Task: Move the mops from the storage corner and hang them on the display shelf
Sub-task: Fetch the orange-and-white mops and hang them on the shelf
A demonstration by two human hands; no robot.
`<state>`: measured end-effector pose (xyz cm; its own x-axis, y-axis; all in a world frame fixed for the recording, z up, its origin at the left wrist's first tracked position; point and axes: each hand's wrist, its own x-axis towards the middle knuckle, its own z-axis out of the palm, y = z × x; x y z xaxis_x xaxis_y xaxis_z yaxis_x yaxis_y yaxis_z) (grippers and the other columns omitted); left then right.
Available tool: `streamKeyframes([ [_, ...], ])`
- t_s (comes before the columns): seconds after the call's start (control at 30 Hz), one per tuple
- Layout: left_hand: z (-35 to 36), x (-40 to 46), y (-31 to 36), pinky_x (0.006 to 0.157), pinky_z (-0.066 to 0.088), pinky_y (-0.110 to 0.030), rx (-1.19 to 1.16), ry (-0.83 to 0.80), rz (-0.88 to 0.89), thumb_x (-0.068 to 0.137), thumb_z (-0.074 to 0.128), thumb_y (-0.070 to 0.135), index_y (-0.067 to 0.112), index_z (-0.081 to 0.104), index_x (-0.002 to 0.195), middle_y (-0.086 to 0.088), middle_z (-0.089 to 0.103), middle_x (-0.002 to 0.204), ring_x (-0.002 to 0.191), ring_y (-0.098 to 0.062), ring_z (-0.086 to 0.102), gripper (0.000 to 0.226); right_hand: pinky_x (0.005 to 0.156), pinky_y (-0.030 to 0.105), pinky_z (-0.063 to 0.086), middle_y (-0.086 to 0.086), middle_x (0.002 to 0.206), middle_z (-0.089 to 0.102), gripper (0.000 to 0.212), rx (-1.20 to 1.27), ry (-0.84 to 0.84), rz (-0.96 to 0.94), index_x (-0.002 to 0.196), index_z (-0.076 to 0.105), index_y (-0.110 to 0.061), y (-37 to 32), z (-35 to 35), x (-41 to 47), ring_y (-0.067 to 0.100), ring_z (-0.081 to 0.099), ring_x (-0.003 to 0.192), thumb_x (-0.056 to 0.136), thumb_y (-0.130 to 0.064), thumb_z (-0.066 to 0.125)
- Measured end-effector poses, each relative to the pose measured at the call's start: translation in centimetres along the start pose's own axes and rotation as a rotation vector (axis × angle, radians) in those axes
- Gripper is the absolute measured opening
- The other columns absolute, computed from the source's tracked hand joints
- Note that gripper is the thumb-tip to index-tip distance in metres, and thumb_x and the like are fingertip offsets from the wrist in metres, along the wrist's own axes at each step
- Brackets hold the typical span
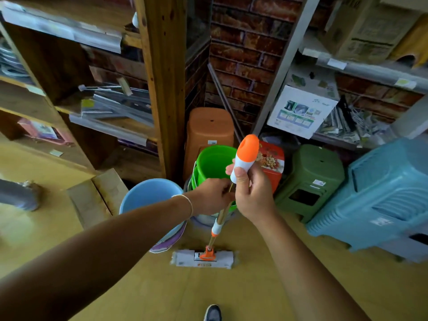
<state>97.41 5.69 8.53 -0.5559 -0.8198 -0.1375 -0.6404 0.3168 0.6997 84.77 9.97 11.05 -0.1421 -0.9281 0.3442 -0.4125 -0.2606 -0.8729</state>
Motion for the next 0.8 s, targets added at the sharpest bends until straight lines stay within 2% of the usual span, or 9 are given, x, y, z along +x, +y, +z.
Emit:
streamKeyframes([
  [0.1,0.5,-1.1,0.6,0.067,0.042,-0.031,0.027,-0.004,-0.015,0.095,0.05,0.024,0.002,0.061,0.089,-0.013,0.065,0.085,0.075,-0.023,0.055,0.025,0.077,0.025,0.053,0.0,0.093,0.072,0.02,0.022,-0.013,-0.026,0.096,0.058,-0.036,-0.5,-0.4,-1.4,0.015,0.069,0.089,0.092,-0.049,0.043],
  [0.17,0.6,-1.6,1.3,0.067,0.041,-0.029,0.042,-0.017,-0.023,0.096,0.05,0.02,-0.001,0.062,0.091,-0.016,0.066,0.088,0.075,-0.022,0.054,0.025,0.076,0.026,0.053,0.0,0.09,0.071,0.026,0.025,-0.018,-0.022,0.096,0.06,-0.031,-0.8,-0.8,-1.9,0.015,0.068,0.087,0.09,-0.05,0.043],
  [0.3,0.5,-2.3,3.5,0.067,0.039,-0.027,0.049,0.003,-0.029,0.097,0.052,0.018,-0.004,0.063,0.096,-0.02,0.066,0.092,0.077,-0.021,0.053,0.024,0.073,0.018,0.048,-0.001,0.086,0.07,0.041,0.063,-0.049,-0.039,0.096,0.065,-0.019,-1.8,-2.6,-2.0,0.008,0.066,0.082,0.087,-0.053,0.044],
  [0.43,-0.2,-2.6,5.9,0.066,0.043,-0.031,0.076,0.035,-0.019,0.097,0.056,0.026,-0.004,0.062,0.093,-0.02,0.064,0.087,0.076,-0.024,0.055,0.031,0.075,0.026,0.052,-0.001,0.083,0.071,0.046,0.122,-0.064,-0.081,0.095,0.067,-0.012,-3.6,-5.2,-1.2,0.012,0.068,0.081,0.088,-0.054,0.048],
  [0.5,-0.7,-2.9,7.0,0.066,0.046,-0.032,0.07,0.07,-0.01,0.095,0.058,0.031,-0.003,0.06,0.086,-0.021,0.062,0.082,0.072,-0.021,0.052,0.035,0.076,0.03,0.054,-0.001,0.083,0.072,0.038,0.15,-0.083,-0.084,0.094,0.067,-0.016,-4.8,-6.3,-0.6,0.013,0.069,0.081,0.09,-0.05,0.051],
  [0.57,-1.4,-3.5,7.9,0.071,0.052,-0.04,0.069,0.108,-0.033,0.091,0.059,0.041,-0.002,0.062,0.087,-0.022,0.064,0.083,0.07,-0.02,0.052,0.043,0.076,0.03,0.054,0.0,0.082,0.072,0.03,0.173,-0.123,-0.097,0.092,0.067,-0.019,-5.8,-6.9,0.0,0.012,0.069,0.08,0.092,-0.045,0.051],
  [0.67,-2.6,-5.2,8.6,0.076,0.056,-0.047,0.022,0.128,-0.1,0.084,0.06,0.053,0.002,0.064,0.088,-0.022,0.067,0.086,0.072,-0.027,0.062,0.051,0.079,0.034,0.057,-0.002,0.084,0.073,0.021,0.267,-0.195,-0.101,0.091,0.066,-0.029,-7.6,-6.9,0.3,0.013,0.07,0.081,0.093,-0.045,0.053],
  [0.73,-3.4,-7.0,9.0,0.077,0.058,-0.046,0.003,0.122,-0.163,0.079,0.06,0.06,0.004,0.065,0.091,-0.021,0.068,0.088,0.081,-0.033,0.067,0.057,0.079,0.037,0.058,-0.001,0.083,0.073,0.018,0.309,-0.243,-0.12,0.089,0.066,-0.034,-8.8,-6.0,0.0,0.017,0.07,0.081,0.092,-0.047,0.055],
  [0.8,-4.2,-8.8,9.1,0.075,0.06,-0.038,-0.034,0.112,-0.214,0.082,0.061,0.058,0.004,0.066,0.096,-0.016,0.068,0.089,0.085,-0.031,0.069,0.056,0.079,0.042,0.058,0.003,0.082,0.072,0.016,0.356,-0.283,-0.123,0.085,0.067,-0.035,-10.1,-5.0,-0.4,0.022,0.069,0.079,0.092,-0.045,0.057],
])
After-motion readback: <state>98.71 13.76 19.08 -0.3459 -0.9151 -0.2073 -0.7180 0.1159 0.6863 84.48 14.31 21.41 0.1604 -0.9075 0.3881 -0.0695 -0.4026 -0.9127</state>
